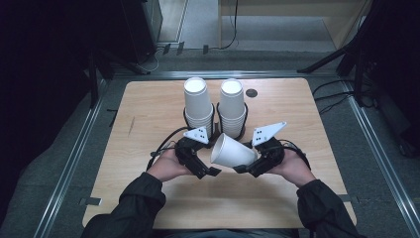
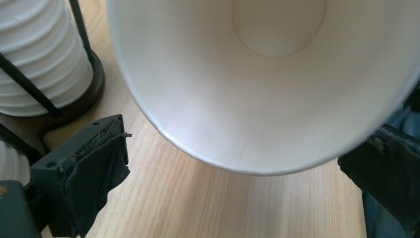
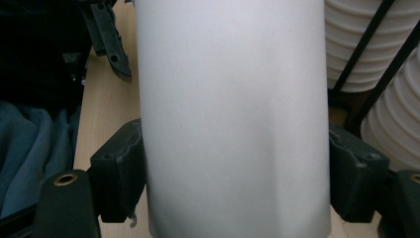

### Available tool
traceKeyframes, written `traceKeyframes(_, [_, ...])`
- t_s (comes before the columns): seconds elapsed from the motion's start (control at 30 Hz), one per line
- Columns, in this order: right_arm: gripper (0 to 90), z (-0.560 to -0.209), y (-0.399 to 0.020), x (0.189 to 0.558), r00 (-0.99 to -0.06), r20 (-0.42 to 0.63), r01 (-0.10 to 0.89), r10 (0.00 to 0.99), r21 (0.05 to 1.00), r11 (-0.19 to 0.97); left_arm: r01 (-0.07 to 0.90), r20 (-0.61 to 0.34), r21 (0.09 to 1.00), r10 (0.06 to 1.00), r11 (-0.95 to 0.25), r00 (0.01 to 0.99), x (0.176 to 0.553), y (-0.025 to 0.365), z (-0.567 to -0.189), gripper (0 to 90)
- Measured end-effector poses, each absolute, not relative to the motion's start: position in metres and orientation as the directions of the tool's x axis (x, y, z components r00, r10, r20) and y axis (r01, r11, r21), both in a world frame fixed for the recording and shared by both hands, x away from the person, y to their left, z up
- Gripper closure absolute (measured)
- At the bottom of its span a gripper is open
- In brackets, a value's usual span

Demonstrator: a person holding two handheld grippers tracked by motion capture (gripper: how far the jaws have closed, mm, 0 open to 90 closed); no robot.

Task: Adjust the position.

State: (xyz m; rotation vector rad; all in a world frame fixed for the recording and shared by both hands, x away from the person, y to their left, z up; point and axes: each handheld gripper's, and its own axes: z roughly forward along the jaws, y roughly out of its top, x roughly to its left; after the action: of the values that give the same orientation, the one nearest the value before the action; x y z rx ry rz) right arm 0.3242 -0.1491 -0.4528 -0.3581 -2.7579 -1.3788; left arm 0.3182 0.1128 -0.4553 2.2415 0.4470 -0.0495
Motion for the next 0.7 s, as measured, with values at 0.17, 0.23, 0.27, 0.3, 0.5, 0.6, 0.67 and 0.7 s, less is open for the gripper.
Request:
traceKeyframes(0.17, [22.4, -0.449, -0.152, 0.324, -0.974, 0.134, 0.215, 0.184, 0.804, 0.554, 0.364, -0.221, 0.760, 0.312, -0.538, 0.924, 0.320, 0.116, -0.451, 0.0])
traceKeyframes(0.23, [22.4, -0.447, -0.153, 0.324, -0.973, 0.140, 0.217, 0.181, 0.813, 0.541, 0.372, -0.232, 0.774, 0.318, -0.513, 0.920, 0.322, 0.118, -0.449, 0.0])
traceKeyframes(0.27, [22.4, -0.447, -0.153, 0.325, -0.974, 0.138, 0.213, 0.177, 0.816, 0.537, 0.374, -0.232, 0.780, 0.324, -0.501, 0.917, 0.323, 0.118, -0.448, 0.0])
traceKeyframes(0.3, [22.4, -0.447, -0.152, 0.325, -0.975, 0.137, 0.211, 0.176, 0.819, 0.533, 0.369, -0.228, 0.789, 0.323, -0.491, 0.918, 0.324, 0.119, -0.448, 0.0])
traceKeyframes(0.5, [22.4, -0.449, -0.146, 0.326, -0.976, 0.140, 0.210, 0.169, 0.822, 0.530, 0.385, -0.272, 0.805, 0.295, -0.452, 0.916, 0.325, 0.116, -0.448, 0.0])
traceKeyframes(0.6, [22.4, -0.451, -0.140, 0.326, -0.978, 0.147, 0.204, 0.148, 0.822, 0.531, 0.390, -0.294, 0.809, 0.273, -0.439, 0.916, 0.324, 0.113, -0.448, 0.0])
traceKeyframes(0.67, [22.4, -0.452, -0.136, 0.325, -0.978, 0.155, 0.205, 0.138, 0.825, 0.527, 0.392, -0.310, 0.820, 0.251, -0.417, 0.917, 0.324, 0.113, -0.447, 0.0])
traceKeyframes(0.7, [22.4, -0.452, -0.135, 0.324, -0.978, 0.158, 0.206, 0.135, 0.824, 0.527, 0.386, -0.308, 0.826, 0.246, -0.410, 0.919, 0.323, 0.113, -0.447, 0.0])
